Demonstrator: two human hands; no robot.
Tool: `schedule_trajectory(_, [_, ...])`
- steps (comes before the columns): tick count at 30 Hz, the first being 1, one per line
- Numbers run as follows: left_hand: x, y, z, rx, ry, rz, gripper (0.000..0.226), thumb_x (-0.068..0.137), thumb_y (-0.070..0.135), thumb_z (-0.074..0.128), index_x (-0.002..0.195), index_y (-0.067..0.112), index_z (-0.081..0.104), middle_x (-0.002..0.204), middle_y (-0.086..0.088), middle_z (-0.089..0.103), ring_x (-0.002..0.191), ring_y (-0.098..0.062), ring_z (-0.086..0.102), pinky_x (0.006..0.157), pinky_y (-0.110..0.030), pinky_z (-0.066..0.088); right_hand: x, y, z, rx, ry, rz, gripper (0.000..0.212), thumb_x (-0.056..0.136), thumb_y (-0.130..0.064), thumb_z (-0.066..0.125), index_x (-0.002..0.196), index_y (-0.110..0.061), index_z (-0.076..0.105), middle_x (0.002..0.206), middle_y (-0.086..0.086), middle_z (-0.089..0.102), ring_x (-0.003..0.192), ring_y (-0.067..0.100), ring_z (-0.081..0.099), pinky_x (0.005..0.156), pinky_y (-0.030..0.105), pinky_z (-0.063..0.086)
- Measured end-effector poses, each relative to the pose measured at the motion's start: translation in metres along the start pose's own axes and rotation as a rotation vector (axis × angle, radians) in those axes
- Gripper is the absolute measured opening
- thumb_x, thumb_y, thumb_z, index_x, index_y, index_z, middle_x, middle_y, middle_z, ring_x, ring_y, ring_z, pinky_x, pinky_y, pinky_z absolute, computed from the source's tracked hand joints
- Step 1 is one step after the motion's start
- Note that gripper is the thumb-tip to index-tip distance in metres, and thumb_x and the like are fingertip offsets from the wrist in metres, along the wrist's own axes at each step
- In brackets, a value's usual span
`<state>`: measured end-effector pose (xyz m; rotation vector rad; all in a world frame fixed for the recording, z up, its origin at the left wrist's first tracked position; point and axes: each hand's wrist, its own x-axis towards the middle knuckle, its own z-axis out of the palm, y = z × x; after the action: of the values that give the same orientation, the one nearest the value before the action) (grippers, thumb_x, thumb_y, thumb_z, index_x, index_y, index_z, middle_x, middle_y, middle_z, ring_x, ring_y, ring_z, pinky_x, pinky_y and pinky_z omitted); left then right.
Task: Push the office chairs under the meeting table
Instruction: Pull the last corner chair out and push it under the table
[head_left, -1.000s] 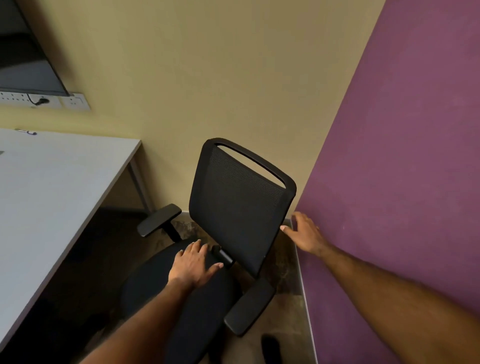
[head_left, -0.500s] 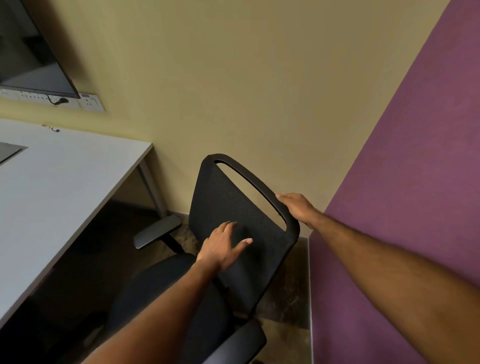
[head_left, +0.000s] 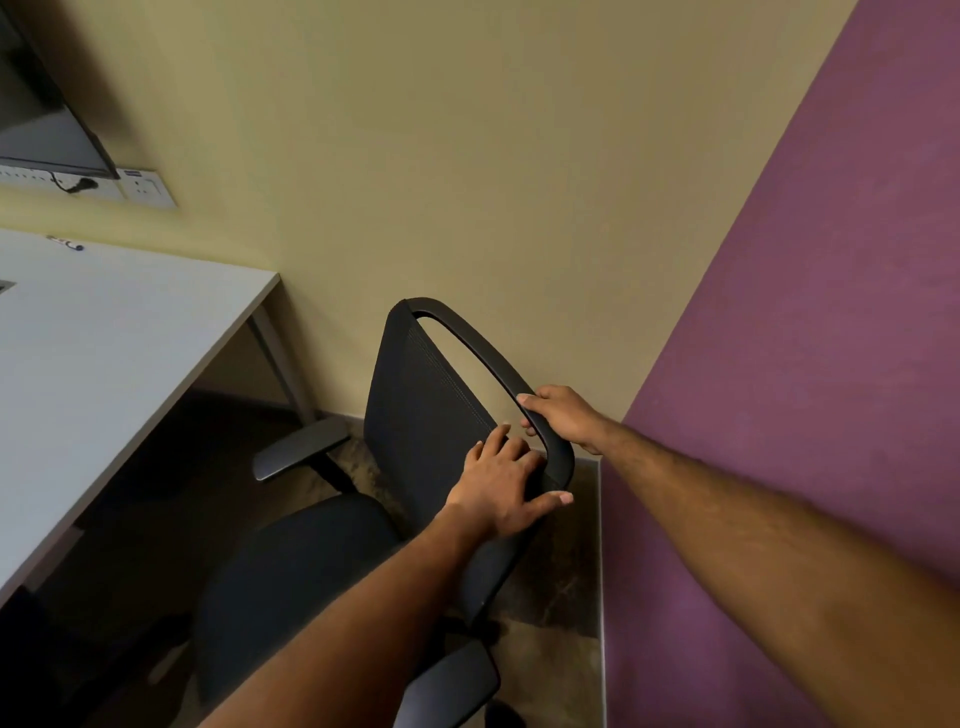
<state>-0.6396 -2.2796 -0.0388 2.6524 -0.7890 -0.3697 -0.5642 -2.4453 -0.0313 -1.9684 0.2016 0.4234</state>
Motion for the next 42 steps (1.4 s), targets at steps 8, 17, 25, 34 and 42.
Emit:
schedule_trajectory(8, [-0.075,0.012,0.011,0.028,0.008,0.116,0.079,0.088,0.081,0.029,0.127,0.018,0.056,0.142,-0.003,0.044,0.152,-0.025,0.009,0.116,-0.055,0.026,-0.068,0.026,0.029,-0.148,0.119,0.032,0.023,0.099,-0.038,0.052,0.106,-0.016,0.057,0.102,0.006,0.066,0.089,0.024,0.063,0.083,0.042,0.051])
schedule_trajectory(17, [-0.172,0.03,0.021,0.095,0.014,0.177,0.085,0.088,0.084,0.024,0.11,0.013,0.066,0.129,-0.005,0.056,0.145,-0.022,0.025,0.103,-0.048,0.042,-0.133,0.038,0.065,-0.371,0.27,-0.047,0.085,0.095,-0.047,0.06,0.159,-0.023,0.009,0.165,0.006,0.019,0.145,0.03,0.035,0.114,0.043,0.033])
schedule_trajectory(25, [-0.235,0.042,0.025,0.135,0.146,0.085,0.075,0.09,0.078,0.034,0.132,0.018,0.043,0.129,-0.005,0.049,0.119,-0.024,0.045,0.097,-0.042,0.044,-0.161,0.037,0.094,-0.724,0.445,-0.239,0.071,0.099,-0.053,0.05,0.157,-0.019,0.027,0.169,0.004,0.005,0.156,0.021,0.002,0.124,0.048,0.002])
schedule_trajectory(34, [-0.259,0.031,0.046,-0.134,-0.141,-0.395,0.12,0.072,0.083,0.057,0.158,0.023,-0.002,0.162,-0.007,0.017,0.147,-0.036,0.021,0.116,-0.062,0.025,-0.17,0.036,0.104,-0.969,0.238,-0.244,0.052,0.095,-0.066,0.041,0.118,-0.028,0.069,0.139,-0.007,0.058,0.146,0.018,0.029,0.118,0.052,0.013])
schedule_trajectory(42, [-0.281,0.002,0.043,-0.183,-0.08,-0.34,0.118,0.062,0.086,0.055,0.156,0.034,0.007,0.155,0.005,0.032,0.136,-0.024,0.041,0.108,-0.046,0.041,-0.16,0.027,0.121,-1.026,0.205,-0.203,0.044,0.084,-0.075,0.049,0.088,-0.04,0.075,0.104,-0.014,0.071,0.115,0.013,0.053,0.104,0.056,0.022])
